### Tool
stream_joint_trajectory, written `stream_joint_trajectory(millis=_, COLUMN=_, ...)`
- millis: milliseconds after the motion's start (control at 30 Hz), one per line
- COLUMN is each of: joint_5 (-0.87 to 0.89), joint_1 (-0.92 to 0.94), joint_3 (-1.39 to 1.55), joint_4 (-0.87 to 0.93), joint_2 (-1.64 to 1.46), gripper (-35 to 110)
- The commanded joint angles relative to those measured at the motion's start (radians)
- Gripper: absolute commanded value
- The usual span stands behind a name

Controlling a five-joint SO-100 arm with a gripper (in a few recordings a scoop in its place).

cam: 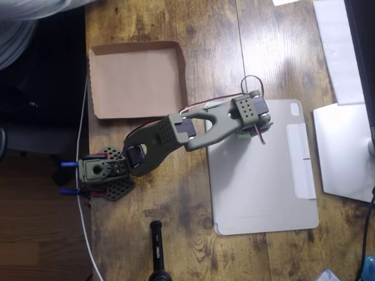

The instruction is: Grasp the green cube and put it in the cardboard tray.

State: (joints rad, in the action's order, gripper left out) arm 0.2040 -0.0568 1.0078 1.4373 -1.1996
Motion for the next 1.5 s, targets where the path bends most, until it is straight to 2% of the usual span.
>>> stream_joint_trajectory(millis=0, joint_5=0.011, joint_1=-0.014, joint_3=-0.008, joint_4=-0.003, joint_2=-0.081, gripper=5)
stream_joint_trajectory(millis=167, joint_5=0.006, joint_1=-0.038, joint_3=0.037, joint_4=-0.003, joint_2=-0.138, gripper=3)
stream_joint_trajectory(millis=333, joint_5=-0.021, joint_1=-0.181, joint_3=0.233, joint_4=0.000, joint_2=-0.436, gripper=7)
stream_joint_trajectory(millis=467, joint_5=-0.028, joint_1=-0.396, joint_3=0.405, joint_4=0.063, joint_2=-0.703, gripper=11)
stream_joint_trajectory(millis=633, joint_5=-0.015, joint_1=-0.716, joint_3=0.549, joint_4=0.193, joint_2=-0.856, gripper=8)
stream_joint_trajectory(millis=767, joint_5=0.012, joint_1=-0.960, joint_3=0.730, joint_4=0.183, joint_2=-0.931, gripper=8)
stream_joint_trajectory(millis=867, joint_5=0.052, joint_1=-1.074, joint_3=0.842, joint_4=0.127, joint_2=-0.948, gripper=6)
stream_joint_trajectory(millis=1233, joint_5=0.101, joint_1=-1.183, joint_3=1.190, joint_4=-0.216, joint_2=-0.923, gripper=9)
stream_joint_trajectory(millis=1467, joint_5=0.097, joint_1=-1.157, joint_3=1.215, joint_4=-0.267, joint_2=-0.907, gripper=11)
